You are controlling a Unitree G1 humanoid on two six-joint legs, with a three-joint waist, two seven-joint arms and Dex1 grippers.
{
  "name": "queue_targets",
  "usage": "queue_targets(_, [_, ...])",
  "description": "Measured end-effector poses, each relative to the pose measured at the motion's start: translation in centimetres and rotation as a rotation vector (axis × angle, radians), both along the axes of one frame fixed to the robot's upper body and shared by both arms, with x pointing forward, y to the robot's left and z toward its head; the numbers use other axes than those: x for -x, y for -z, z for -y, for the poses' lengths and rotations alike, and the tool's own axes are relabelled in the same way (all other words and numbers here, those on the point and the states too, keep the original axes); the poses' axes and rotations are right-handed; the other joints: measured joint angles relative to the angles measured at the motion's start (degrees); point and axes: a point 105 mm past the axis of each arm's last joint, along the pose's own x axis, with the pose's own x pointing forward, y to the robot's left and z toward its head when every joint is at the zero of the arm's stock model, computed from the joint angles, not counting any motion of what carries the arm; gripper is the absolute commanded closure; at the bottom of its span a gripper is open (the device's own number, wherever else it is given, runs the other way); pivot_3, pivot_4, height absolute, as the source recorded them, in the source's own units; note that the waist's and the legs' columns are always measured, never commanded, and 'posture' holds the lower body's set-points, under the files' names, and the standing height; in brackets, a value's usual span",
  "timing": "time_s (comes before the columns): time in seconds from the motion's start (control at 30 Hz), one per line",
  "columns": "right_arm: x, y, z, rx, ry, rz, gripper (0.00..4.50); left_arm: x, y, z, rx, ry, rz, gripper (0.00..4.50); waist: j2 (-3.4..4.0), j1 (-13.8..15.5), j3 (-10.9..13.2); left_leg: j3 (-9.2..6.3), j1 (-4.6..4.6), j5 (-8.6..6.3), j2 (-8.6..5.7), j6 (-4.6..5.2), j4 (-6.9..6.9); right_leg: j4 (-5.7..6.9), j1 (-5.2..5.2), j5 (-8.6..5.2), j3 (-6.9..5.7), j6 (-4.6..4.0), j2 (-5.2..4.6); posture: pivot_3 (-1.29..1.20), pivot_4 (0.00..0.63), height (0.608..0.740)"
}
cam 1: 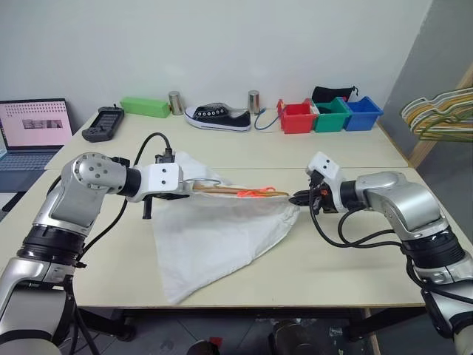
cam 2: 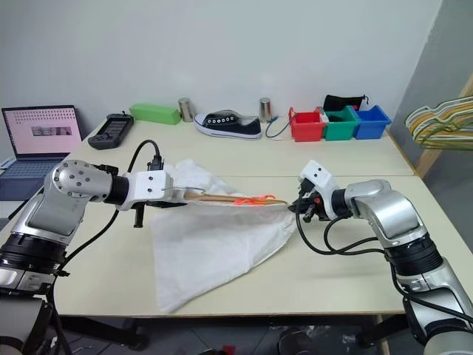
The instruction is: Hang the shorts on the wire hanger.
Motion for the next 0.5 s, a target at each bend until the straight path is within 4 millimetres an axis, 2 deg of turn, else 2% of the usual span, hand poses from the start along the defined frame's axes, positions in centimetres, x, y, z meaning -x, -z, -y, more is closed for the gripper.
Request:
queue_targets(0.17, [0.4,-0.6,-0.2,0.015,-0.013,0.021,4.48,0.0,0.4,-0.7,-0.044,-0.017,-0.006,4.5,0.0,0.0,0.0,0.02,0.0,0.0,0.0,0.0,0.0,0.0,-0.01,0.0,0.02,0.01,0.0,-0.23,0.014,0.74])
queue_targets(0.33, [1.0,-2.6,-0.7,0.04,-0.056,0.088,4.48,-0.2,1.5,-1.6,-0.103,-0.034,-0.02,4.5,0.0,-0.2,0.0,0.04,-0.01,0.0,0.04,0.0,-0.01,0.0,-0.07,-0.01,0.05,0.01,0.0,-0.25,0.02,0.74])
queue_targets(0.4, [1.3,-4.1,-1.9,0.029,-0.088,0.126,4.48,-0.5,2.1,-1.8,-0.113,-0.058,-0.015,4.5,0.03,-0.4,0.0,0.04,-0.02,0.0,0.08,0.0,-0.02,0.02,-0.13,-0.01,0.09,0.01,-0.01,-0.26,0.021,0.74])
queue_targets(0.5, [1.8,-6.1,-4.2,-0.002,-0.137,0.202,4.48,-1.3,2.5,-0.4,-0.073,-0.06,0.004,4.5,0.02,-0.8,0.0,0.01,-0.07,0.0,0.08,0.0,-0.01,0.02,-0.14,-0.01,0.05,0.02,0.0,-0.27,0.019,0.74])
